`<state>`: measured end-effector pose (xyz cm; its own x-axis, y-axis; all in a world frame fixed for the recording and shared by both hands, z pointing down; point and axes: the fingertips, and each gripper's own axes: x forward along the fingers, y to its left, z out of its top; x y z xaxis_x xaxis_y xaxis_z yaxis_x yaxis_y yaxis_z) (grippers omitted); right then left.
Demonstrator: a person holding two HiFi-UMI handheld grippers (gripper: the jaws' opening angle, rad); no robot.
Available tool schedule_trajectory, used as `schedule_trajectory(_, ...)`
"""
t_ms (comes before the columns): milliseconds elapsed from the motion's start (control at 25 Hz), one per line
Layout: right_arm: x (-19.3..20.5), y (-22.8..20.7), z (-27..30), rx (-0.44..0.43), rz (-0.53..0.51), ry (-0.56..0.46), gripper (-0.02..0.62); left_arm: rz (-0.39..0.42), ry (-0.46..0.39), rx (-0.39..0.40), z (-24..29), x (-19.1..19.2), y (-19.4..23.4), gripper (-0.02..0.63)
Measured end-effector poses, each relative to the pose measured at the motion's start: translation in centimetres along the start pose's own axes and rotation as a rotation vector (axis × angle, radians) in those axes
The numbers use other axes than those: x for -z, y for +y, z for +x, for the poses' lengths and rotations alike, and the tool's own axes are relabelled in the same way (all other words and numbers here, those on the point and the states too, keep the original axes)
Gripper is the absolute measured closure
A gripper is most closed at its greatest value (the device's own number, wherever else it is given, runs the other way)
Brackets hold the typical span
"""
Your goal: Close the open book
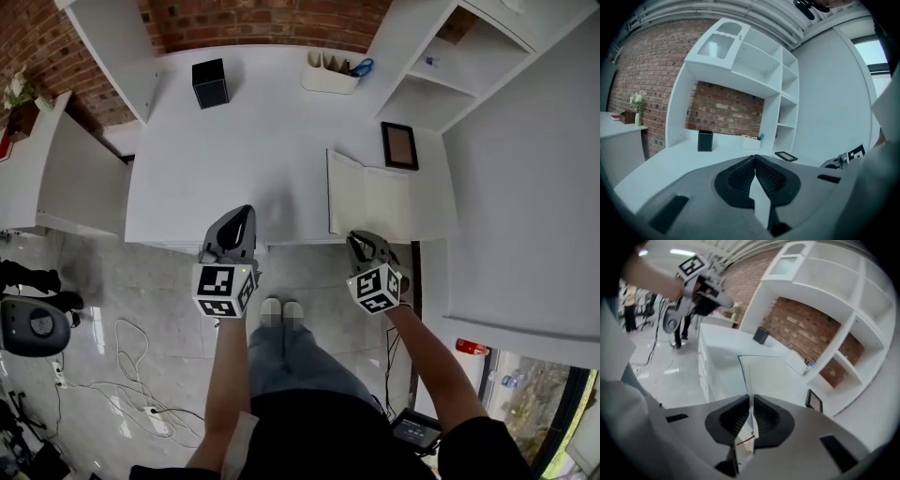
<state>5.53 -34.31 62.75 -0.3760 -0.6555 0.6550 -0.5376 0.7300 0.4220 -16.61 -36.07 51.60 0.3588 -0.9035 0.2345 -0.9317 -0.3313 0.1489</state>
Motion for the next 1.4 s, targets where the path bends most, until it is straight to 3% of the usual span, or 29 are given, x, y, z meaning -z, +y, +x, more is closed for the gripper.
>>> schedule_trajectory(240, 2.2, -2.8, -2.5, 0.018, 0.571, -0.16, 0.571, 0.018, 0.012, 0.06, 1.5, 0.2, -2.9, 0.597)
schedule_trajectory(440, 4.4, -4.6, -3.7, 0.057, 0.779, -0.213, 0.553, 0.042, 0.025, 0.105, 2.6, 0.5, -4.9, 0.597)
schedule_trajectory(640, 8.3, -7.1, -4.6, 0.163, 0.859, -0.171, 0.511, 0.063, 0.043, 0.147, 3.7, 0.7, -6.8, 0.597)
schedule_trajectory(800, 12.3, -9.0, -5.5, 0.288, 0.876, -0.068, 0.469, 0.077, 0.058, 0.164, 3.9, 0.9, -7.6, 0.597)
schedule_trajectory(920, 14.5, -9.9, -5.0, 0.33, 0.812, 0.037, 0.426, 0.084, 0.064, 0.162, 4.1, 0.9, -7.5, 0.597)
schedule_trajectory(1080, 16.6, -9.6, -3.9, 0.324, 0.716, 0.155, 0.408, 0.088, 0.074, 0.148, 4.0, 1.4, -7.2, 0.597)
schedule_trajectory(1200, 16.9, -9.5, -3.8, 0.317, 0.702, 0.161, 0.407, 0.091, 0.074, 0.144, 4.0, 1.3, -7.1, 0.597)
schedule_trajectory(1400, 15.4, -10.2, -5.4, 0.327, 0.71, 0.08, 0.407, 0.097, 0.056, 0.14, 3.8, 0.5, -6.7, 0.597)
